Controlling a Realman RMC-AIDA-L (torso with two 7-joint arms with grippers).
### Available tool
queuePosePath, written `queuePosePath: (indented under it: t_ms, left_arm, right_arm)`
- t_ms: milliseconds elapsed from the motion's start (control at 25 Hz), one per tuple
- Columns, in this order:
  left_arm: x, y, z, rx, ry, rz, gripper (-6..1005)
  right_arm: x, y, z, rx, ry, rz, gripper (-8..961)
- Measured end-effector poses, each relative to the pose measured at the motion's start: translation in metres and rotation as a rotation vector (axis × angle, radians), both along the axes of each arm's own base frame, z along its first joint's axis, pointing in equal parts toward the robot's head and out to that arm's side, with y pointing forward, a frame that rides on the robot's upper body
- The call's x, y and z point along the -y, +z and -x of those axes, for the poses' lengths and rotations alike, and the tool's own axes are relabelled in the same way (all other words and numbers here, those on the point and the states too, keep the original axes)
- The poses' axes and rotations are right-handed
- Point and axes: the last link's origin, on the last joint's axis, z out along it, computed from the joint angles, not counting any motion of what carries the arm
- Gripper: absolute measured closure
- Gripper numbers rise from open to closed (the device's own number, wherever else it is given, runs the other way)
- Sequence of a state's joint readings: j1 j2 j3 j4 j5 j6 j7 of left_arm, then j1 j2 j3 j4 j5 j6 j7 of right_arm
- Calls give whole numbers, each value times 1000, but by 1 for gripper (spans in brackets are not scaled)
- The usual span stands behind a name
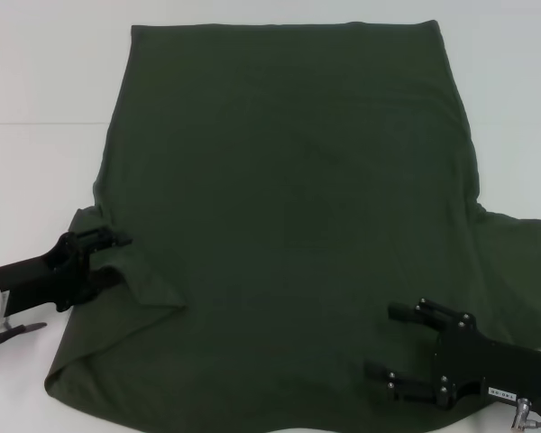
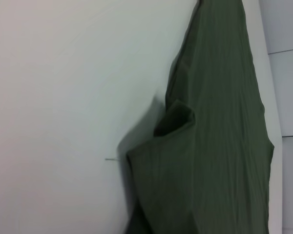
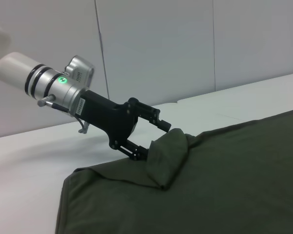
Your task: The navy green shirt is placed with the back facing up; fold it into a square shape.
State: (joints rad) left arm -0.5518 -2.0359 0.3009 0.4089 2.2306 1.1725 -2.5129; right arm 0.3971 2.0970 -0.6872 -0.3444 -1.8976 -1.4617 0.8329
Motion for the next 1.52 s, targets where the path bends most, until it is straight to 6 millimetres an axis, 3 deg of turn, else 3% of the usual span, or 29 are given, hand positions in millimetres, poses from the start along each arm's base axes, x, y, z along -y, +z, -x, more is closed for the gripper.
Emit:
queuePosePath:
  t_ms: [440,880,920,1080,1400,1520]
  left_arm:
    - [-13,3,-6,-4,-12,-72,271]
    - [-48,-4,-51,-94,-211,-33,269]
    - [-57,-8,-62,-132,-248,-15,269]
    - [-62,-12,-70,-157,-275,-3,268]
    - [-41,3,-71,-166,-488,7,266]
    - [-18,20,-64,-235,-697,-13,265]
  right_arm:
    - [1,-1,0,-3,-3,7,28]
    - [1,-2,2,-5,6,12,29]
    - [1,-2,2,-6,7,13,28]
    - [1,-2,2,-9,7,14,28]
    - [1,-2,2,-12,4,11,29]
    - [0,-1,3,-13,4,10,28]
